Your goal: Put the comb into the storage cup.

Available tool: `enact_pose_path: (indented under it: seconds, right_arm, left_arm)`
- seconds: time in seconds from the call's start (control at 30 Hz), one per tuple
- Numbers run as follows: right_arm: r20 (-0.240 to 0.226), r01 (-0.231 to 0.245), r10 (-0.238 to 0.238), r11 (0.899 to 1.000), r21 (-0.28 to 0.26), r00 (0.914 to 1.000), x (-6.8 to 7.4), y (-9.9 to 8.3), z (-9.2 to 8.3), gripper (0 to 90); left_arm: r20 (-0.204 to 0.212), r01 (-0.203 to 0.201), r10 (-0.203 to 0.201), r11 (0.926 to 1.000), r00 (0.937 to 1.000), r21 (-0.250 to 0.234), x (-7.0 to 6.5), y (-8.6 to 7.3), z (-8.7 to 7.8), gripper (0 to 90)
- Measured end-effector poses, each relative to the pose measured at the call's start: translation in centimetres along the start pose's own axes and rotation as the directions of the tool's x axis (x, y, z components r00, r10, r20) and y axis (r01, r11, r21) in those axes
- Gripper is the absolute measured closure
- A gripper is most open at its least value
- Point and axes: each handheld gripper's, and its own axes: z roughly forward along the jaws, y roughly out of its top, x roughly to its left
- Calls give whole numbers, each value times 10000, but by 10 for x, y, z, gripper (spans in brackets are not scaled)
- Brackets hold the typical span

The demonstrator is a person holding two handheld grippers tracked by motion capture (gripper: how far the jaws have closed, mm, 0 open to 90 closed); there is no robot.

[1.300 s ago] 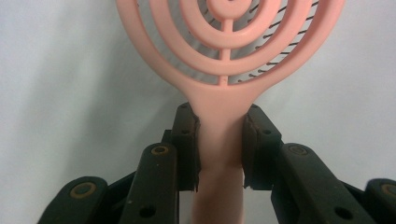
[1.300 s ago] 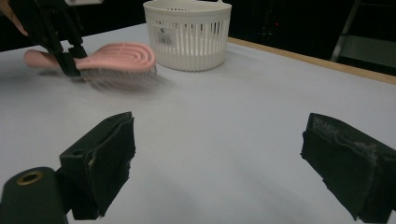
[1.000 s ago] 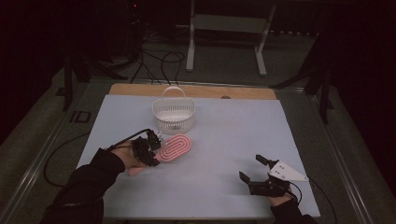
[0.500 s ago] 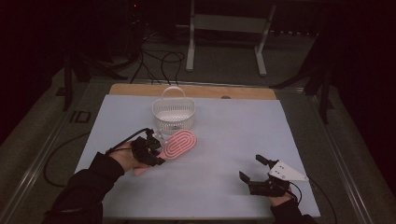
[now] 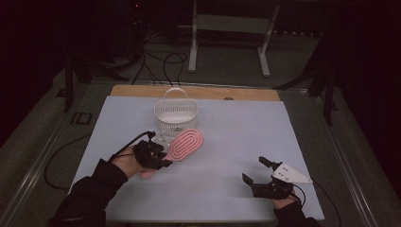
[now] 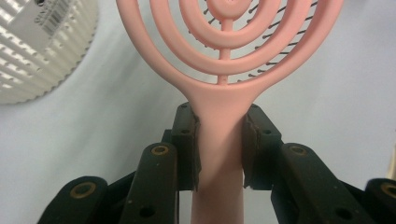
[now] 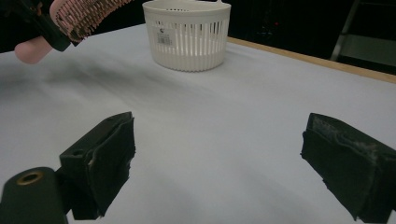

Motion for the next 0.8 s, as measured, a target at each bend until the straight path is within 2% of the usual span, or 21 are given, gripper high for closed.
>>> enact_pose_path:
  seconds: [0.03,0.07,0.1,0.23,0.3,0.33,0.37,0.53,0.67,0.7,0.77,0.8]
  right_arm:
    - [-1,3,-3,10000,2,10000,0,0,0,95]
    - [-1,10,-10,10000,-2,10000,0,0,0,95]
    - [-13,-8,8,10000,-4,10000,0,0,0,95]
    - [-7,-6,6,10000,2,10000,0,0,0,95]
    - [2,15,-15,10000,5,10000,0,0,0,95]
    - [2,18,-18,10000,6,10000,0,0,0,95]
    - [-3,10,-10,10000,-2,10000,0,0,0,95]
    - [-10,11,-11,10000,-4,10000,0,0,0,95]
    - [2,18,-18,10000,8,10000,0,0,0,95]
    - [-3,11,-11,10000,-6,10000,0,0,0,95]
    - [-14,1,-1,10000,-2,10000,0,0,0,95]
    - [-12,10,-10,10000,-2,10000,0,0,0,95]
  left_arm:
    - [104,46,-46,10000,9999,-19,0,0,0,709]
    - [0,-21,21,9999,10000,-103,-1,0,0,709]
    - [82,80,-78,9996,9999,-277,-2,-1,0,709]
    - [44,83,-81,9991,10000,-416,-3,-2,1,709]
    - [191,164,-154,9984,9997,-535,-4,-3,1,709]
    - [61,173,-169,9979,9998,-629,-4,-3,1,709]
    - [156,203,-193,9975,9997,-683,-5,-4,1,709]
    - [51,379,-375,9923,9993,-1176,-10,-3,0,709]
    - [39,309,-307,9891,9995,-1442,-14,-2,-2,709]
    - [-112,264,-285,9877,9995,-1539,-16,-2,-3,709]
    - [-96,260,-279,9866,9996,-1612,-18,-2,-4,708]
    - [-200,288,-329,9837,9993,-1773,-20,-2,-4,709]
